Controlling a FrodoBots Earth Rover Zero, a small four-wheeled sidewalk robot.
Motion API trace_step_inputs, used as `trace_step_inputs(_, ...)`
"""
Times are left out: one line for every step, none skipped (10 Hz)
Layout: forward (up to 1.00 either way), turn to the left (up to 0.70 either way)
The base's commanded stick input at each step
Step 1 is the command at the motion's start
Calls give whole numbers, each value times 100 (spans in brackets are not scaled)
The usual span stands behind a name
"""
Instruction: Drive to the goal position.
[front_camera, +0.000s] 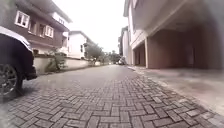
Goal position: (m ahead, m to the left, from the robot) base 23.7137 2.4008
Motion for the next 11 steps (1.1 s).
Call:
trace_step_inputs(50, 0)
trace_step_inputs(50, 0)
trace_step_inputs(50, 0)
trace_step_inputs(50, 0)
trace_step_inputs(50, 0)
trace_step_inputs(50, 0)
trace_step_inputs(50, 0)
trace_step_inputs(50, 0)
trace_step_inputs(50, 0)
trace_step_inputs(50, 0)
trace_step_inputs(50, 0)
